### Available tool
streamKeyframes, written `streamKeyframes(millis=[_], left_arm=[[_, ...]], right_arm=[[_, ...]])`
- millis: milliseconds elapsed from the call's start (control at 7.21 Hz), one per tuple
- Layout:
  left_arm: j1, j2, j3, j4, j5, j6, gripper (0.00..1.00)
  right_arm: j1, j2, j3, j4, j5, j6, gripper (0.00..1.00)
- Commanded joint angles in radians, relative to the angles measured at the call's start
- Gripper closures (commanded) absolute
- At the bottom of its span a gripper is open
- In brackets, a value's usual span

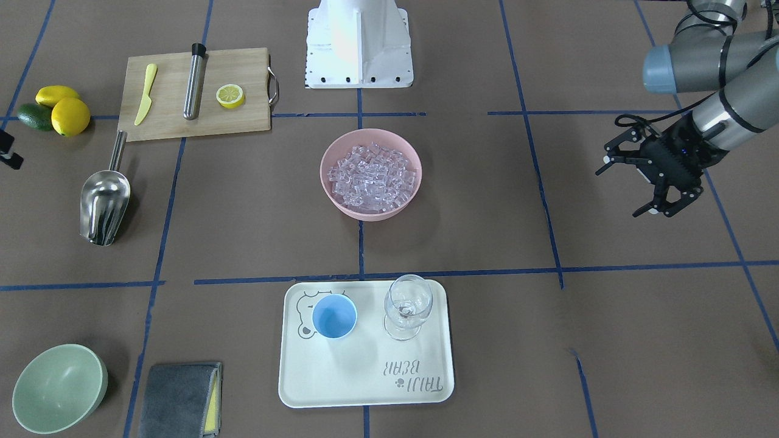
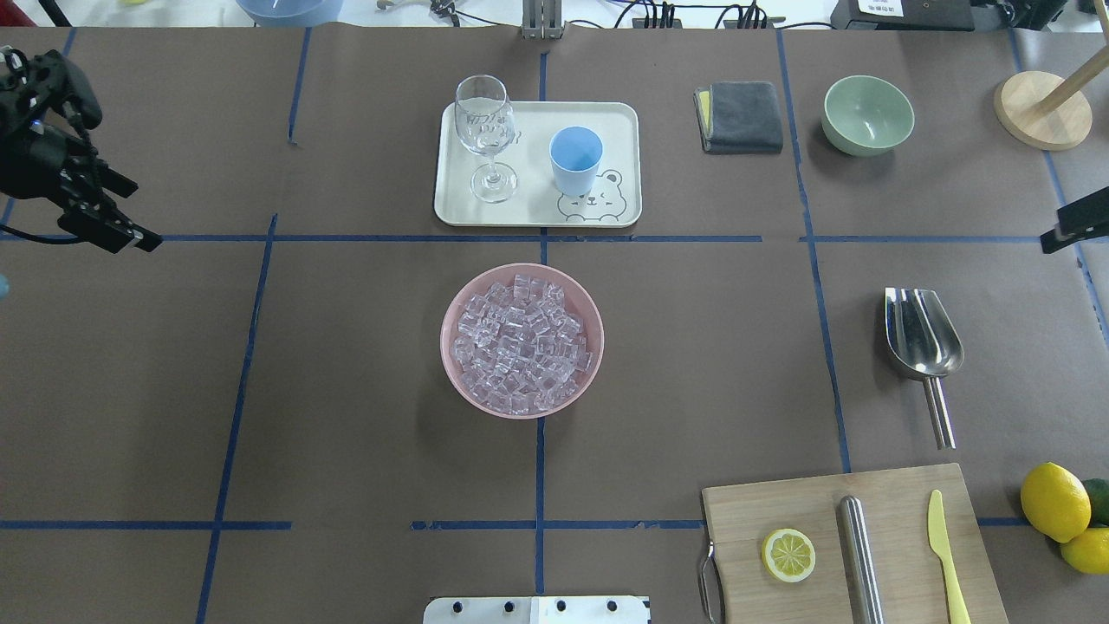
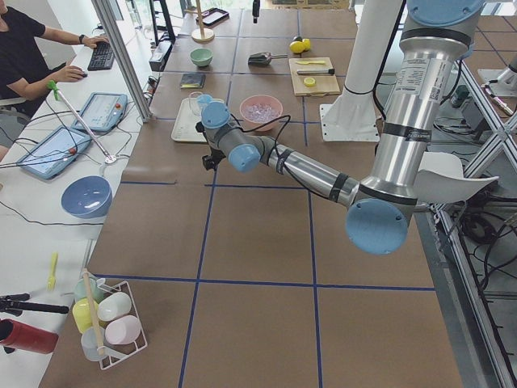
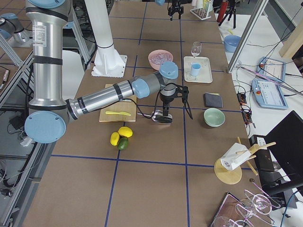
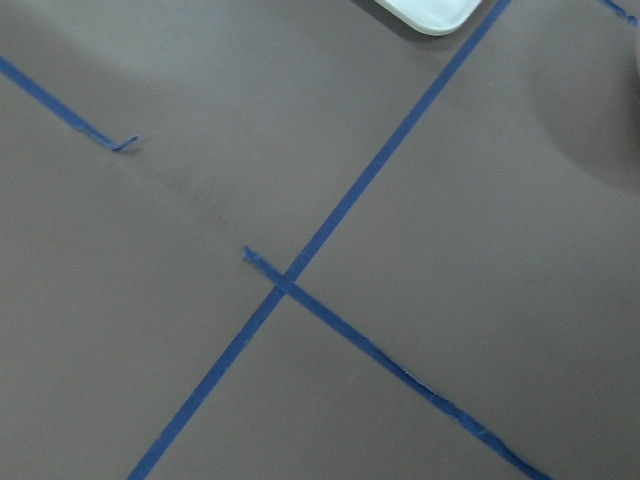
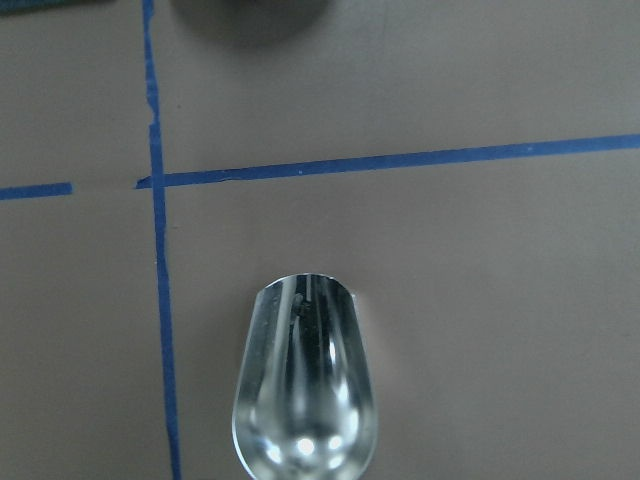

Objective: Put ice in cup with scoop
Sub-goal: 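Grasp the metal scoop handle with the right gripper while the left arm approaches the bowl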

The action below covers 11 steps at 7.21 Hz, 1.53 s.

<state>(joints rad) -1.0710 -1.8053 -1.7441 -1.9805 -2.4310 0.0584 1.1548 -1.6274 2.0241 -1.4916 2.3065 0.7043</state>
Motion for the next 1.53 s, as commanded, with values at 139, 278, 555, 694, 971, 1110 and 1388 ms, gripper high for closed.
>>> streamKeyframes(millis=[139, 278, 555, 694, 971, 1110, 1388], left_arm=[[0.060, -0.052, 0.017, -0.179, 0.009, -0.060, 0.00], [0.080, -0.068, 0.021, -0.181, 0.020, -0.063, 0.00], [0.121, -0.074, 0.044, -0.182, 0.125, -0.068, 0.00], [0.152, -0.072, 0.050, -0.185, 0.128, -0.066, 0.00], [0.163, -0.074, 0.051, -0.204, 0.129, -0.071, 0.00], [0.163, -0.077, 0.048, -0.204, 0.130, -0.098, 0.00], [0.169, -0.089, 0.051, -0.202, 0.132, -0.103, 0.00]], right_arm=[[-0.240, -0.139, 0.018, 0.349, -0.111, 0.337, 0.00], [-0.274, -0.149, 0.002, 0.352, -0.146, 0.339, 0.00], [-0.349, -0.149, -0.042, 0.355, -0.166, 0.345, 0.00], [-0.380, -0.149, -0.053, 0.358, -0.182, 0.356, 0.00], [-0.421, -0.147, -0.093, 0.361, -0.182, 0.354, 0.00], [-0.434, -0.146, -0.091, 0.360, -0.182, 0.360, 0.00], [-0.446, -0.147, -0.093, 0.358, -0.182, 0.360, 0.03]])
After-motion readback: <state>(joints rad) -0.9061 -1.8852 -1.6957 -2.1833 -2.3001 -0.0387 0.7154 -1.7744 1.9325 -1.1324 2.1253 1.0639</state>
